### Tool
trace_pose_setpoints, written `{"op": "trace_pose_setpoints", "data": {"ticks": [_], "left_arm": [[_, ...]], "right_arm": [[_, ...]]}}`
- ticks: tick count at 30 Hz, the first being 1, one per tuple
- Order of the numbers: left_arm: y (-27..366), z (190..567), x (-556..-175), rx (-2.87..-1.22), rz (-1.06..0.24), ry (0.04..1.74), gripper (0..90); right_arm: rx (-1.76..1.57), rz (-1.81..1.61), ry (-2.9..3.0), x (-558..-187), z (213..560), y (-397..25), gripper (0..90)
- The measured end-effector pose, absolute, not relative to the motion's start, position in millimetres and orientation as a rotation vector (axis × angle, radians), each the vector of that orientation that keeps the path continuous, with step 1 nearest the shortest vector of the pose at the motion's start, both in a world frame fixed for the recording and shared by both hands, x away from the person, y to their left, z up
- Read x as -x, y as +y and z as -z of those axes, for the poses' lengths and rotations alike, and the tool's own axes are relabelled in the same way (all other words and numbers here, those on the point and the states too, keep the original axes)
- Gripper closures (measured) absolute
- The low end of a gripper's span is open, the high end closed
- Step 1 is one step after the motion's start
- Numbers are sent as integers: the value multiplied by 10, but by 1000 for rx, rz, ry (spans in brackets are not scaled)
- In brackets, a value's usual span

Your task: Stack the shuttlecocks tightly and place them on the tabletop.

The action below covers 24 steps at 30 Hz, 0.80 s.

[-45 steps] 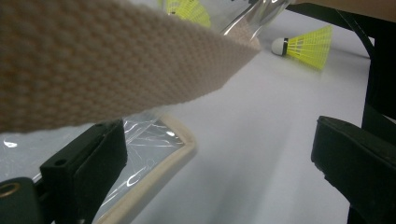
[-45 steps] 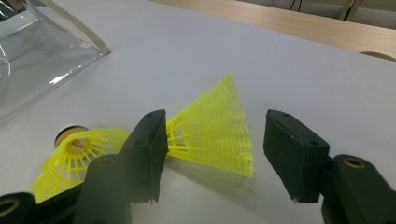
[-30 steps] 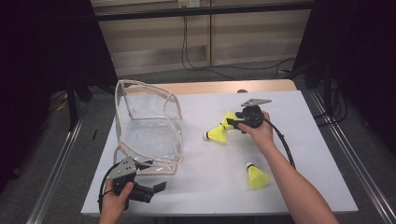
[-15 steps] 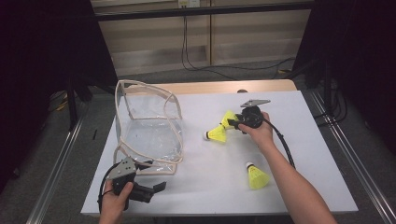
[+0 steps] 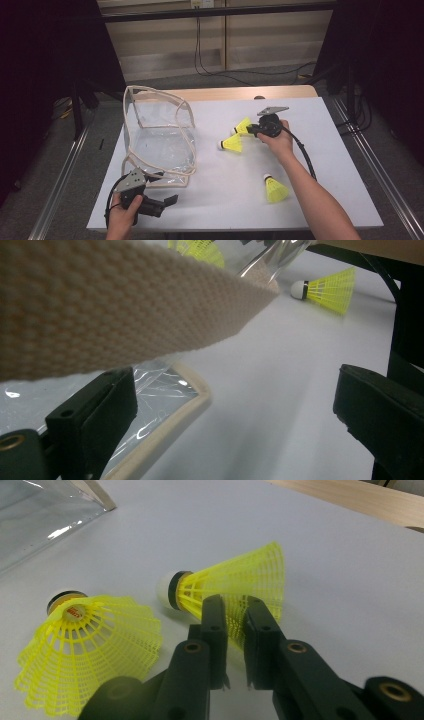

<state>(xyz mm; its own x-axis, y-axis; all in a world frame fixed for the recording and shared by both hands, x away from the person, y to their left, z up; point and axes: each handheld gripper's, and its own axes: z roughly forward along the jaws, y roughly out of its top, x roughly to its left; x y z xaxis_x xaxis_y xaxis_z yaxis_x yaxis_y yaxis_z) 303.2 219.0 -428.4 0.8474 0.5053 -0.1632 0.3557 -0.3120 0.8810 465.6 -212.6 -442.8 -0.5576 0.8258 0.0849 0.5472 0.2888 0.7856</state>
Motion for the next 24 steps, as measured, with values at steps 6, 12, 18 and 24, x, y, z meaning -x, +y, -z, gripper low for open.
{"op": "trace_pose_setpoints", "data": {"ticks": [6, 12, 18, 24], "left_arm": [[2189, 4284, -3032, -1932, -173, 639, 39], [2190, 4285, -3032, -1933, -173, 638, 39], [2190, 4282, -3032, -1934, -175, 638, 39], [2185, 4275, -3028, -1936, -178, 633, 38]], "right_arm": [[-1227, -1120, 2239, -4644, 4417, -2145, 882], [-1220, -1117, 2239, -4616, 4386, -2160, 897], [-1261, -1117, 2239, -4570, 4382, -2224, 860], [-1305, -1119, 2213, -4563, 4427, -2252, 761]]}}
